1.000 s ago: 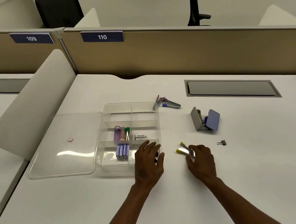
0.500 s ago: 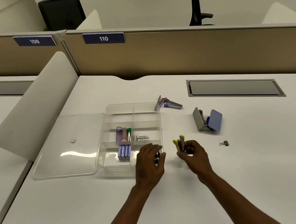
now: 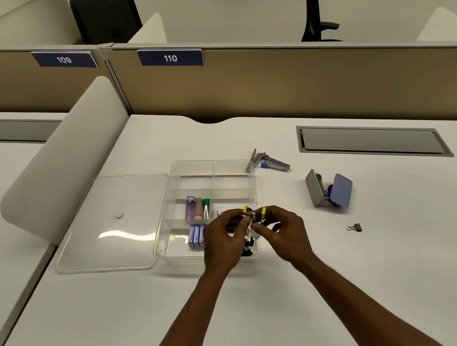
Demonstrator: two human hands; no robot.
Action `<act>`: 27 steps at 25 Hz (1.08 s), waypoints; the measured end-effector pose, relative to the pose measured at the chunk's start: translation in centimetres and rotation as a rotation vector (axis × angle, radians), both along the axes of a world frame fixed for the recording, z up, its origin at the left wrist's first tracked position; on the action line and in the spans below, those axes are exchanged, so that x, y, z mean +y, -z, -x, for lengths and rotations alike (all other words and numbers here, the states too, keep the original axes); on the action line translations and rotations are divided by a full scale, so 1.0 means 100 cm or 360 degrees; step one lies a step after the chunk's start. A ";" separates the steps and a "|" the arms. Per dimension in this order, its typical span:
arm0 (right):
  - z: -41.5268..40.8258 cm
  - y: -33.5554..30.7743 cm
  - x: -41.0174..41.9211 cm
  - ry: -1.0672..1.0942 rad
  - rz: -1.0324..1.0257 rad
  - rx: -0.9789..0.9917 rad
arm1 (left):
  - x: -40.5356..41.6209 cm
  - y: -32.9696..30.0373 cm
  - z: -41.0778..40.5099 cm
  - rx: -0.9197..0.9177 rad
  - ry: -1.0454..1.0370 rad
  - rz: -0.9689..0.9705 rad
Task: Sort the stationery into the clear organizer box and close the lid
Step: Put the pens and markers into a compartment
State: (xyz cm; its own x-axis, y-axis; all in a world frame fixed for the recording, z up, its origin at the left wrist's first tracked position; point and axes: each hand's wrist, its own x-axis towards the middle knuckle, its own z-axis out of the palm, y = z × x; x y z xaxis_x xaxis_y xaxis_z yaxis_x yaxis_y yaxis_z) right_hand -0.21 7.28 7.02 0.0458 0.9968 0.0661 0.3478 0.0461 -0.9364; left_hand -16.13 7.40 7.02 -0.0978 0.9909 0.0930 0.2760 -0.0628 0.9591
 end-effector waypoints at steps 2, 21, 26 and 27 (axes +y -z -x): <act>0.003 -0.001 0.005 0.0002 0.0068 0.0124 | 0.004 0.000 0.005 -0.0011 0.0035 0.0055; 0.056 -0.016 0.096 0.0188 0.0572 0.0765 | 0.079 -0.012 0.028 -0.0237 -0.0082 0.0327; 0.057 -0.006 0.127 0.0227 0.0528 0.0480 | 0.096 -0.011 0.037 -0.0200 0.0013 0.0366; 0.056 -0.005 0.135 0.0251 0.0536 0.0420 | 0.098 -0.010 0.038 -0.0211 0.0052 0.0370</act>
